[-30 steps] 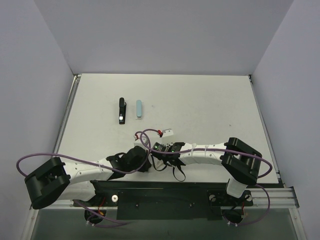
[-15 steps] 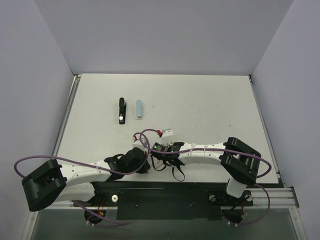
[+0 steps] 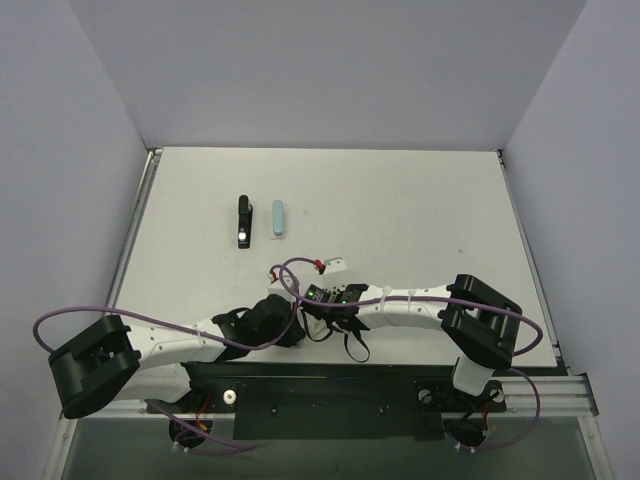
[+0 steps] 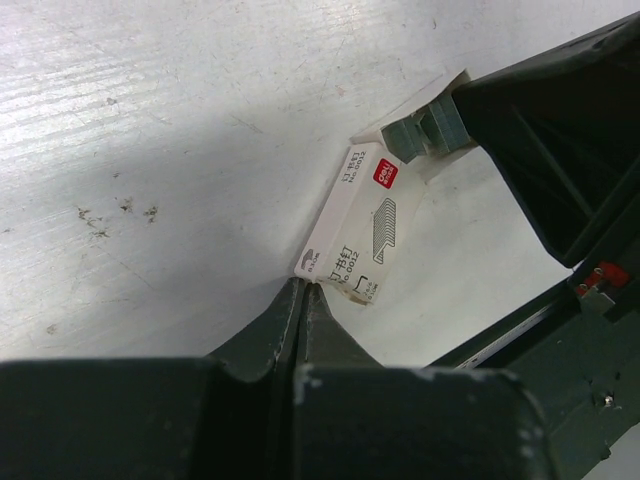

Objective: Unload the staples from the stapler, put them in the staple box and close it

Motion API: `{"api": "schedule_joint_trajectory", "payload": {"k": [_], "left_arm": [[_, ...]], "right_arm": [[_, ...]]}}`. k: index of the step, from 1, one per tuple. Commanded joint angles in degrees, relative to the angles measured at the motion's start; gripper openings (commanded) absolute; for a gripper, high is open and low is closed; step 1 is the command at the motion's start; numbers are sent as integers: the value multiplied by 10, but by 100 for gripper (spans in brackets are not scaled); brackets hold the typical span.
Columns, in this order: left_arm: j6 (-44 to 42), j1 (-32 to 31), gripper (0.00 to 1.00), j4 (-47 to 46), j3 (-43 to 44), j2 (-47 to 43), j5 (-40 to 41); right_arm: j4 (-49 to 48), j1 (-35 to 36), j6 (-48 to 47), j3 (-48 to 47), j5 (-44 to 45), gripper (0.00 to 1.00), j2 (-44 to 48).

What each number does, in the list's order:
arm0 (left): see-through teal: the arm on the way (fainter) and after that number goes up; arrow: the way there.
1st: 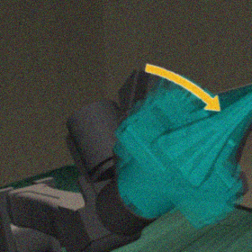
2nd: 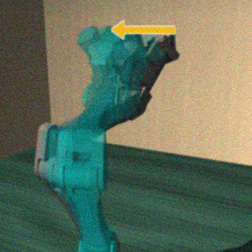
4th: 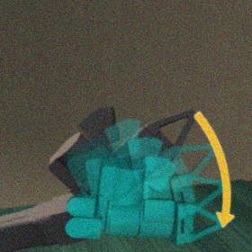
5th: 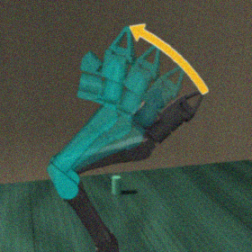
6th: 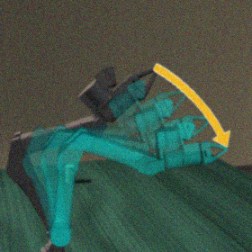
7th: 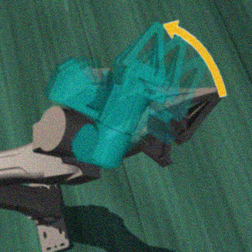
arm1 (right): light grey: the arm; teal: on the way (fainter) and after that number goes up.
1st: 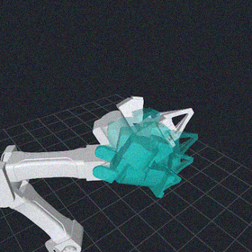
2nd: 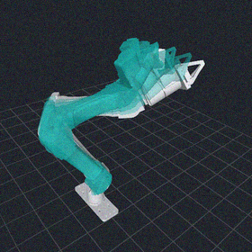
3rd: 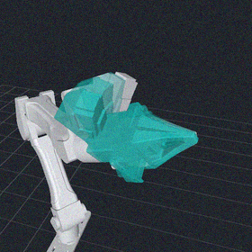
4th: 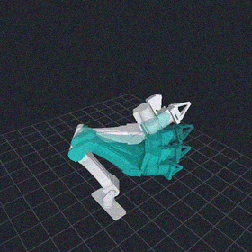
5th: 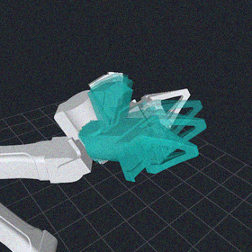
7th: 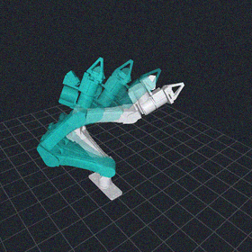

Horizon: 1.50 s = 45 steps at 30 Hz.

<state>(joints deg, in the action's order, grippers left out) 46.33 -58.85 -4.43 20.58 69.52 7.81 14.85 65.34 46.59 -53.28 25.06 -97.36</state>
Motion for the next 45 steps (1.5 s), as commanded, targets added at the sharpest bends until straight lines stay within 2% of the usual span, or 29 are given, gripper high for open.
{"api": "schedule_joint_trajectory", "payload": {"k": [1, 18, 45], "left_arm": [[-10, -9, 0, 8, 0, 17, -4], [-19, -6, 0, 42, 33, 52, 58], [-20, 0, 0, 70, 32, 35, 59]], "right_arm": [[33, 0, 9, -8, -1, 0, -12], [33, 15, 12, 34, -5, 0, 23], [26, 56, 65, 37, 3, 0, 22]]}}
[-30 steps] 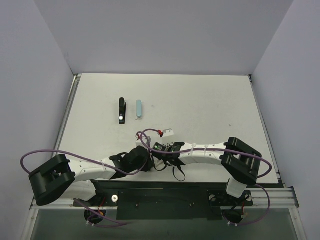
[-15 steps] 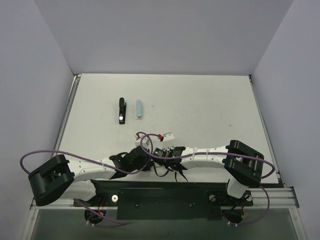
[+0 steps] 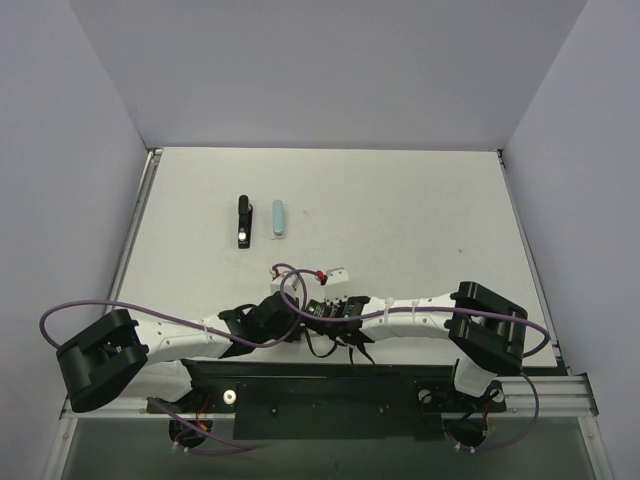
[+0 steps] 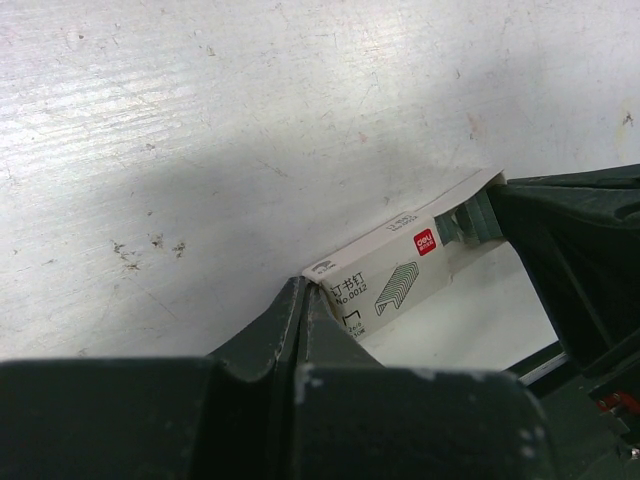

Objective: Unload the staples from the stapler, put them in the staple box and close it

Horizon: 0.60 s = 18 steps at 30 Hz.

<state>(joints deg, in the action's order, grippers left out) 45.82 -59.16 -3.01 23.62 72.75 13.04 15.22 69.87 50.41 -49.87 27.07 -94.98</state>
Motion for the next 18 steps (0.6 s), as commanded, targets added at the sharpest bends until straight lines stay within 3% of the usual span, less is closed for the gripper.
{"api": "schedule_joint_trajectory", "payload": {"k": [1, 18], "left_arm": [[-14, 3, 0, 55, 1, 0, 7], [6, -3, 0, 41, -15, -12, -3]], "right_arm": [[18, 11, 31, 3, -19, 0, -2], [-49, 13, 54, 2, -62, 0, -9]]}}
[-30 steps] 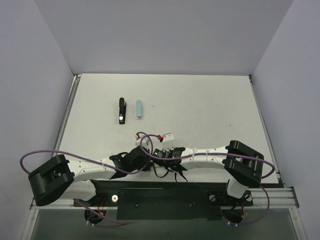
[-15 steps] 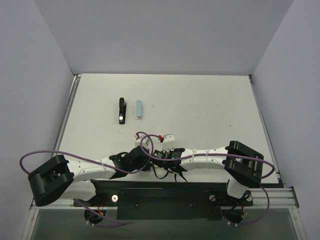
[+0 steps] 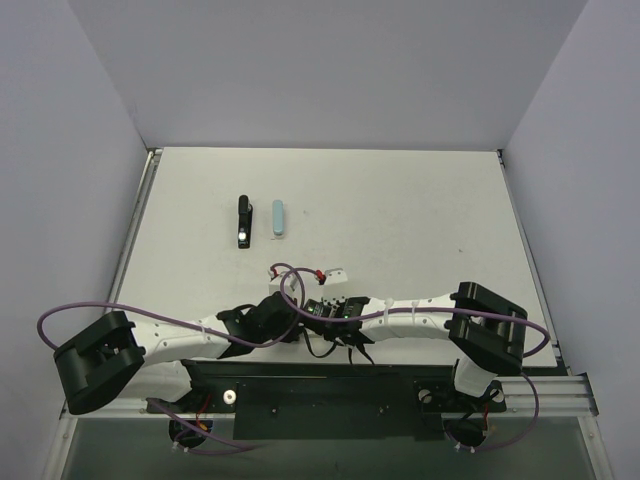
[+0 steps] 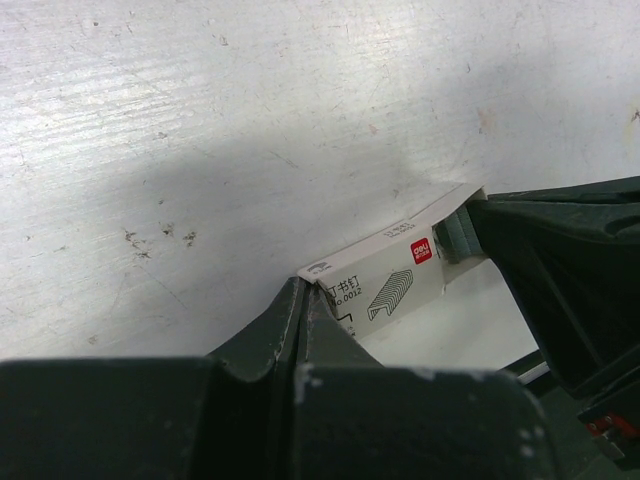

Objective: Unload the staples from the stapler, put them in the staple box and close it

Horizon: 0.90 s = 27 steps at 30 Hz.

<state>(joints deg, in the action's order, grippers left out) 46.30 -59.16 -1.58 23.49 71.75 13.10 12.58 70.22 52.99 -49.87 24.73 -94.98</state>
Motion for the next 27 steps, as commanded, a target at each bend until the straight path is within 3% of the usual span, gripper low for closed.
{"api": "schedule_joint_trajectory", "payload": {"k": [1, 14, 19, 27], "left_arm": [[2, -3, 0, 28, -15, -5, -4], [15, -6, 0, 26, -27, -16, 1], [12, -6, 0, 40, -24, -27, 11], [5, -6, 0, 74, -15, -50, 25]], "right_arm": [[-22, 9, 33, 3, -36, 0, -7], [-41, 10, 31, 1, -56, 0, 1], [-26, 10, 29, 13, -35, 18, 40], [23, 9, 32, 34, 14, 24, 114]]}}
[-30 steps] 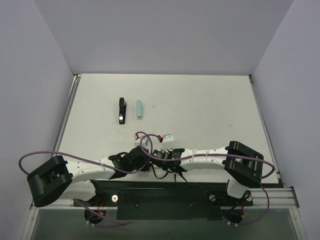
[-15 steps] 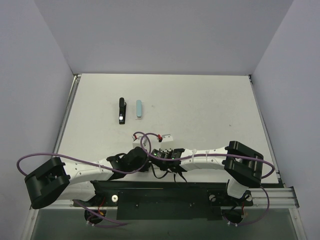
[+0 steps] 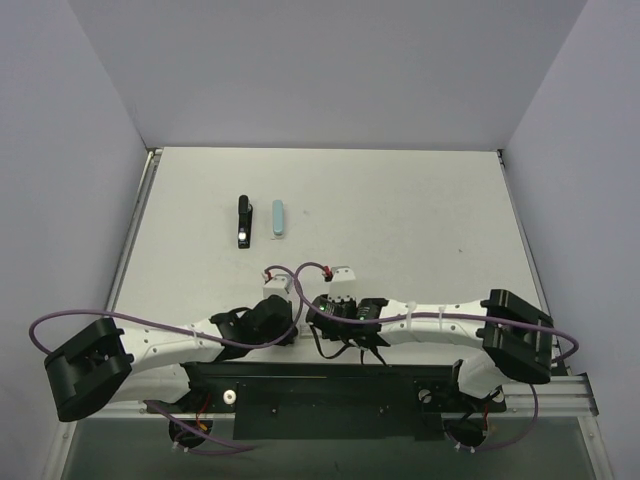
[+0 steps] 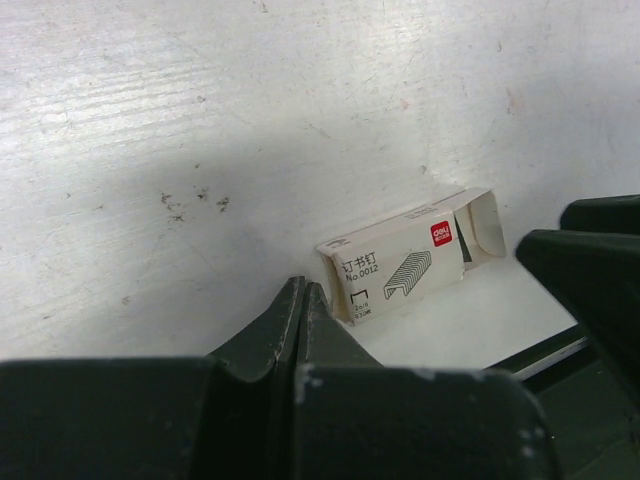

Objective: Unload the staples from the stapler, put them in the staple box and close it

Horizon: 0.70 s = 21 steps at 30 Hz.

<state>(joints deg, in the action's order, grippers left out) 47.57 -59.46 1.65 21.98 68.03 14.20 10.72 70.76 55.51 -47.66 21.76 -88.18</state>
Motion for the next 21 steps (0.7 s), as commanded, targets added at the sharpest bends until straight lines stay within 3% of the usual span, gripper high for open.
{"api": "schedule_joint_trajectory", "payload": {"k": [1, 4, 7, 9, 21], "left_arm": [[-8, -3, 0, 44, 1, -15, 14], [-8, -3, 0, 52, -1, -25, 16], [-7, -3, 0, 55, -4, -31, 17], [-7, -3, 0, 55, -4, -32, 16], [-6, -3, 0, 28, 3, 10, 8]], "right_arm": [[43, 3, 7, 17, 48, 25, 55], [47, -8, 9, 32, 50, 29, 67], [33, -19, 13, 53, 32, 45, 78], [-20, -31, 7, 82, -5, 50, 93], [-198, -79, 9, 175, -149, 57, 126]]}}
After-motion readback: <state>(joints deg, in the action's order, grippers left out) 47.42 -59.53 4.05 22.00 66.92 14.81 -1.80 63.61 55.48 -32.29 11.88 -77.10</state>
